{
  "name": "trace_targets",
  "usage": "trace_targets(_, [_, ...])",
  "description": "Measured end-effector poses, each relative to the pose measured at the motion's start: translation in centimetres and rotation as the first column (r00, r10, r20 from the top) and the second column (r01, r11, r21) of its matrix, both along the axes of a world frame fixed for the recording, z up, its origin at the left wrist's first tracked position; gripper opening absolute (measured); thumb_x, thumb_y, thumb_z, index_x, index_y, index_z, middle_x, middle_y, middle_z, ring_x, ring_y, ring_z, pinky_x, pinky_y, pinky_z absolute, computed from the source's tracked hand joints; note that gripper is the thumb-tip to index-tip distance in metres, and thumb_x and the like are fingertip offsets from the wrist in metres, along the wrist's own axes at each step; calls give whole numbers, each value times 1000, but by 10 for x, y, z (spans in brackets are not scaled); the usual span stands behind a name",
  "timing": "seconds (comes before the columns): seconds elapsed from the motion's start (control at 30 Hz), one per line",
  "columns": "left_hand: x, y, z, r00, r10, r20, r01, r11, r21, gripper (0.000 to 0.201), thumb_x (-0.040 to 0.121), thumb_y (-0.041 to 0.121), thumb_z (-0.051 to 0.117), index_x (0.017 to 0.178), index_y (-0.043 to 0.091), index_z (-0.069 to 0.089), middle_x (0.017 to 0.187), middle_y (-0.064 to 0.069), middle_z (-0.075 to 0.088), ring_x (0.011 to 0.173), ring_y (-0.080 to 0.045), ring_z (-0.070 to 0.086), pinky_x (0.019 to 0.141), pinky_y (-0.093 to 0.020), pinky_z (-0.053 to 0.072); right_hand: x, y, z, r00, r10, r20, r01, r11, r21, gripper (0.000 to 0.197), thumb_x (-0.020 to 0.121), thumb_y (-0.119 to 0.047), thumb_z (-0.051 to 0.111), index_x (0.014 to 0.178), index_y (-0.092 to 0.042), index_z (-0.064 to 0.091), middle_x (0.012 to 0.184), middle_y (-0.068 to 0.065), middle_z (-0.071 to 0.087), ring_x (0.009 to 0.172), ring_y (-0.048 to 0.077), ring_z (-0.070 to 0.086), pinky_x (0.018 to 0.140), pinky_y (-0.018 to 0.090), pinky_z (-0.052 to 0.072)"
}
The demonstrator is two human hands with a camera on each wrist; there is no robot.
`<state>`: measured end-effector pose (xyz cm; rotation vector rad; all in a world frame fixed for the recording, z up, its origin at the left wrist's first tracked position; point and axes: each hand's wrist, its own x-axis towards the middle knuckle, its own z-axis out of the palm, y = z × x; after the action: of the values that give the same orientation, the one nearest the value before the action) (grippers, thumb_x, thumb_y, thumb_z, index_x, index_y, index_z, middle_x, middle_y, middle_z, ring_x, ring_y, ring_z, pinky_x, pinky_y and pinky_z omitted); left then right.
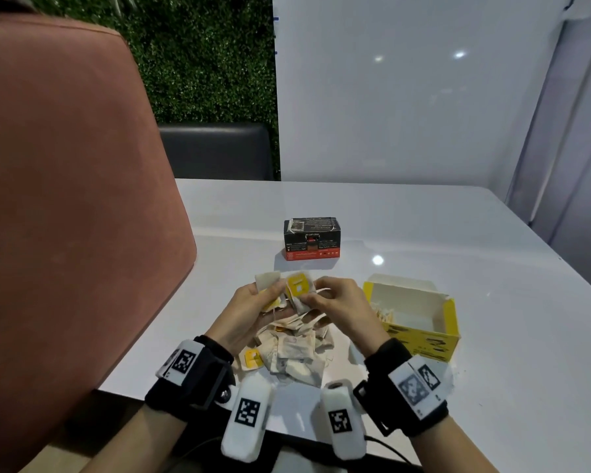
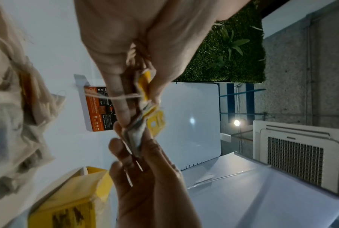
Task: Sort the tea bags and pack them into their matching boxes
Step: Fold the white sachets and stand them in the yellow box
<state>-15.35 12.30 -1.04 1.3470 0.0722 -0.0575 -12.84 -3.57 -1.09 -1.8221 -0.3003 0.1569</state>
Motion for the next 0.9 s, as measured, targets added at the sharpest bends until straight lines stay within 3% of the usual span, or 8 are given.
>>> trace_targets(0.1, [2,-2,-1,996,86,21,-85,996,-42,34,98,26,40,110,3,61,104,-13,69,96,-21,65,80,-31,55,-3,0,-3,993,-115,35,111,989,101,10,83,-7,66,89,1,64,78,20,71,57,22,66,51,26,53])
trace_targets(0.2, [5,2,3,987,142,73,-134,986,-102,36,98,36,35,120,18,58,123,-10,62,119,-17,55,94,-36,44,-7,-2,-4,982,-4,-191,74,930,360,5,85,-8,65,82,-5,62,79,15,70,63,17,66,56,23,52])
trace_targets(0.37, [6,-12,12,989,97,116,-66,968,-242,35,98,43,30,127,41,48,131,1,57,121,-11,51,103,-42,36,-10,11,1,837,368,-406,121,599,792,11,87,-6,57,93,-5,66,88,8,70,85,18,65,82,26,54])
trace_targets(0.5, [2,-28,4,996,-7,93,30,970,-243,37,90,50,35,114,40,62,121,5,63,113,-13,49,105,-42,30,-6,16,10,936,230,-265,49,663,747,11,86,-2,59,83,-6,69,80,5,72,77,14,68,81,26,55])
trace_targets(0.6, [1,-18,-1,995,-85,59,98,957,-272,51,86,56,36,117,26,64,119,-4,64,115,-20,48,102,-42,30,2,7,18,976,158,-147,-38,793,608,7,85,0,60,81,-2,66,75,8,68,67,14,67,68,22,57])
trace_targets(0.7, [5,7,3,993,-112,-23,94,915,-392,61,85,61,36,134,26,44,131,-17,56,123,-33,52,108,-44,32,19,-11,37,984,168,66,-176,972,153,2,84,-1,63,86,-1,63,78,11,64,63,11,60,58,19,53])
trace_targets(0.77, [7,18,7,987,-140,-83,106,941,-322,58,88,54,43,132,16,46,126,-19,57,112,-31,59,100,-41,44,31,-18,52,937,326,128,-301,936,-182,6,84,-2,64,90,-1,63,81,12,63,64,12,57,55,17,49])
trace_targets(0.9, [2,2,12,940,-331,-85,315,936,-160,39,82,19,52,115,0,59,117,-22,64,101,-32,66,88,-36,53,44,-6,72,868,491,80,-393,776,-493,8,84,-2,64,91,2,62,78,5,61,65,17,60,60,20,54])
